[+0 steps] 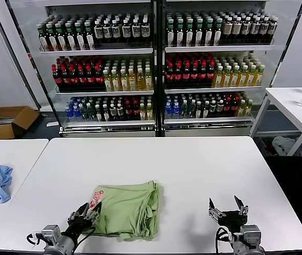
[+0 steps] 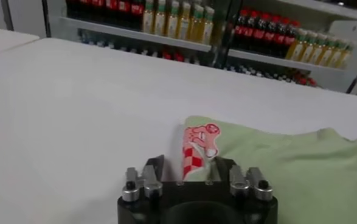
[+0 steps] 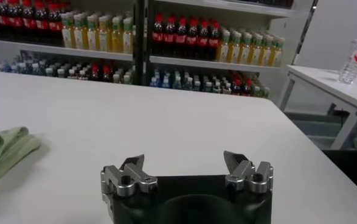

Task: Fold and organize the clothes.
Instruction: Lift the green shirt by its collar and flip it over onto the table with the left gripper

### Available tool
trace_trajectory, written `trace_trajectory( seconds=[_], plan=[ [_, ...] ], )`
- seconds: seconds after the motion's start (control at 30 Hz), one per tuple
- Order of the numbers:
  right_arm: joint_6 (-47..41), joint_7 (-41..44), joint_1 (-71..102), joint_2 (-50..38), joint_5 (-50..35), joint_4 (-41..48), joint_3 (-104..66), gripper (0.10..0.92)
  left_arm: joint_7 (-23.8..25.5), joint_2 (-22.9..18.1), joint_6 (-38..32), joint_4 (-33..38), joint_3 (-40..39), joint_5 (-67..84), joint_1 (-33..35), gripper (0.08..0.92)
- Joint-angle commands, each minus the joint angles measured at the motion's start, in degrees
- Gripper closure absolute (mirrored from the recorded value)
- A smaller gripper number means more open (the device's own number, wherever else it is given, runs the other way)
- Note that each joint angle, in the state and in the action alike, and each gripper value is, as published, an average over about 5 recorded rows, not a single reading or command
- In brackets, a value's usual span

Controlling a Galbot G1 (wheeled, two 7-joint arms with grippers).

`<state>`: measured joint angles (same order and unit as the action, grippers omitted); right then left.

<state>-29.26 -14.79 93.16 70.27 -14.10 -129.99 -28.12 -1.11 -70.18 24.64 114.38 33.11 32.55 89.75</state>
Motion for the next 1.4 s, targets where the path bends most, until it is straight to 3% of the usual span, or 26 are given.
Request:
trace_trajectory(
  seconds=[0.03, 0.27, 0.47, 0.7, 0.9, 1.03, 1.17, 1.3, 1.4],
  plan=[
    [0.0, 0.0, 0.2, 0.0, 0.1, -0.2, -0.3, 0.203, 0.2, -0.6, 0.1, -0.8, -1.4, 2.2, 0.4, 0.502],
    [0.1, -0.1, 0.4, 0.1, 0.2, -0.4, -0.4, 0.203, 0.2, -0.7, -0.2, -0.4, -1.2, 1.1, 0.2, 0.701],
    [0.3, -0.1, 0.3, 0.0, 0.3, -0.5, -0.9, 0.203, 0.6, 0.2, -0.1, 6.8, 3.7, 1.6, 1.7, 0.862],
    [0.4, -0.2, 0.4, 0.1, 0.4, -0.4, -0.8, 0.203, 0.0, 4.8, 7.4, 12.6, 24.7, 14.9, 1.2, 0.889],
    [0.5, -0.3, 0.3, 0.3, 0.5, -0.7, -1.6, 0.203, 3.4, 11.4, 8.6, 2.9, 43.6, 19.5, 2.7, 0.889],
    [0.6, -0.3, 0.4, 0.3, 0.4, -1.0, -2.1, 0.203, 5.5, 15.1, 8.7, -1.1, 49.1, 20.6, 4.1, 0.889],
    [0.6, -0.3, 0.0, -0.1, 0.3, -0.9, -2.0, 0.203, 1.3, 15.7, 8.7, 4.9, 40.2, 21.2, 2.6, 0.889],
    [0.4, -0.3, 0.0, 0.0, 0.4, -0.7, -1.7, 0.203, -6.1, 10.9, 8.6, 14.0, 12.8, 16.7, -1.5, 0.889],
    [0.4, -0.4, 0.2, 0.4, 0.9, -0.7, -1.1, 0.203, -8.3, 2.5, 8.5, 16.3, -9.0, 8.7, -3.7, 0.889]
  ],
)
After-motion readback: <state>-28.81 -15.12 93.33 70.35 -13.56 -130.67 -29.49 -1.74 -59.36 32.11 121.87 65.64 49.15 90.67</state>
